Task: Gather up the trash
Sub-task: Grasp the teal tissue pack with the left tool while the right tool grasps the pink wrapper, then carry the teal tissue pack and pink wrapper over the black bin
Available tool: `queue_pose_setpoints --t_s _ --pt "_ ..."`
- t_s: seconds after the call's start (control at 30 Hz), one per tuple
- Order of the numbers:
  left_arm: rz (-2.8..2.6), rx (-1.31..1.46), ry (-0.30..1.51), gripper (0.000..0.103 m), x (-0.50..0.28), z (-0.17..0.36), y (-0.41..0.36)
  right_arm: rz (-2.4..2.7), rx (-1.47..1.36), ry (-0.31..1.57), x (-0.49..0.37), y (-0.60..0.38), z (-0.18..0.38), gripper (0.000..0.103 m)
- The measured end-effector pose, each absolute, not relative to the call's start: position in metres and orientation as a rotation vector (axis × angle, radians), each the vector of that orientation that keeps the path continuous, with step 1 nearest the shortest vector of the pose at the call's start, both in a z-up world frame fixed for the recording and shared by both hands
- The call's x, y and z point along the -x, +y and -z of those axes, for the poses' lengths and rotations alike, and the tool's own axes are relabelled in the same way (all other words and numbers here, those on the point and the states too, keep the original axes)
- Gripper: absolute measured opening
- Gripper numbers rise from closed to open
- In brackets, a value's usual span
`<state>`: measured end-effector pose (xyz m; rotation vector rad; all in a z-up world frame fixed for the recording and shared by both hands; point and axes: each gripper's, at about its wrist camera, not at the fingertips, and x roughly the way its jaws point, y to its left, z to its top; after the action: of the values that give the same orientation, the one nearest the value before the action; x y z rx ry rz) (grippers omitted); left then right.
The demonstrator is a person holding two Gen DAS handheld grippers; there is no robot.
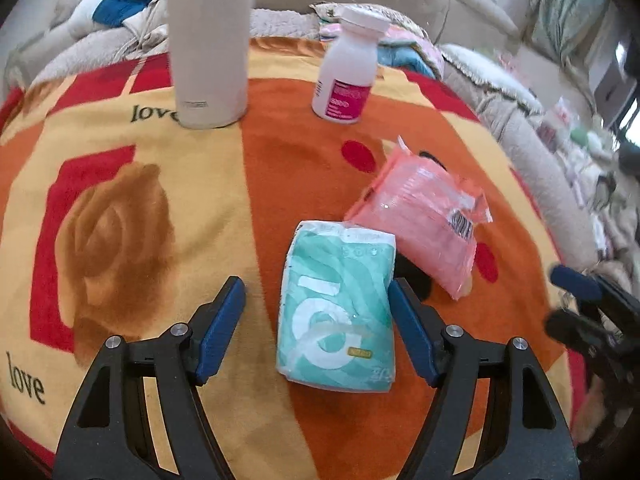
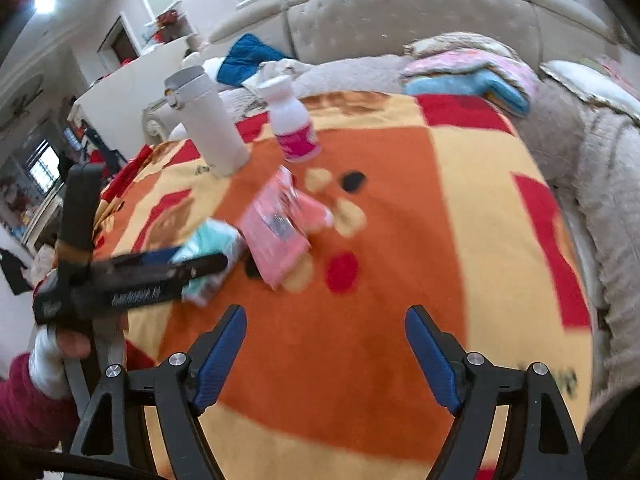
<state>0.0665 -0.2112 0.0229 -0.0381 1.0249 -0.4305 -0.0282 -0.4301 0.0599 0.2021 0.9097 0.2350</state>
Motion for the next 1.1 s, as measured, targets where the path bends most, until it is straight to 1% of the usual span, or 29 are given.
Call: queue_pose_setpoints --t_s 0.03,0.07,0.23,0.43,0.47,0.5,0.53,0.57,0.6,0.63,0.77,0.93,1.1 --pt "0.436 0.038 1.028 0.052 -0.066 -0.024 -0.209 -0.245 -0.189 0.905 0.020 -0.426 -0.062 0.081" --pt "0.437 0.026 1.029 0.045 -0.065 -0.025 -0.207 -0.256 -0.175 0.898 0.010 -0.420 -0.064 0.082" --pt "0.420 0.011 1.032 0.041 -0.053 -0.032 -0.189 -0.307 -0.072 0.903 -0.033 -0.396 -0.067 0.083" --pt "0.402 0.042 1.027 0.041 -0.040 -0.035 -0.167 -0.343 0.149 0.987 -0.069 -0.359 -0.044 0.085" --pt "0.402 0.043 1.029 0.041 -0.039 -0.033 -0.165 -0.343 0.164 1.006 -0.071 -0.357 -0.039 0.083" --pt "0.404 0.047 1.031 0.041 -0.040 -0.032 -0.164 -0.340 0.177 1.025 -0.074 -0.355 -0.032 0.079" --pt "0.404 0.056 1.034 0.041 -0.039 -0.031 -0.163 -0.330 0.183 1.030 -0.075 -0.354 -0.029 0.060" --pt "0.403 0.065 1.034 0.041 -0.038 -0.030 -0.164 -0.320 0.178 1.033 -0.074 -0.355 -0.024 0.049" --pt "0.403 0.072 1.034 0.041 -0.038 -0.029 -0.164 -0.321 0.157 1.027 -0.072 -0.356 -0.023 0.047" --pt "0.403 0.083 1.032 0.041 -0.037 -0.029 -0.163 -0.315 0.120 1.004 -0.067 -0.360 -0.025 0.042" --pt "0.409 0.112 1.018 0.041 -0.029 -0.035 -0.165 -0.328 0.024 0.982 -0.047 -0.370 -0.035 0.041" --pt "0.417 0.132 1.008 0.041 -0.009 -0.040 -0.172 -0.331 0.012 0.951 -0.002 -0.372 -0.049 0.041" --pt "0.434 0.131 1.012 0.041 0.012 -0.041 -0.183 -0.323 -0.006 0.948 0.041 -0.379 -0.051 0.041"
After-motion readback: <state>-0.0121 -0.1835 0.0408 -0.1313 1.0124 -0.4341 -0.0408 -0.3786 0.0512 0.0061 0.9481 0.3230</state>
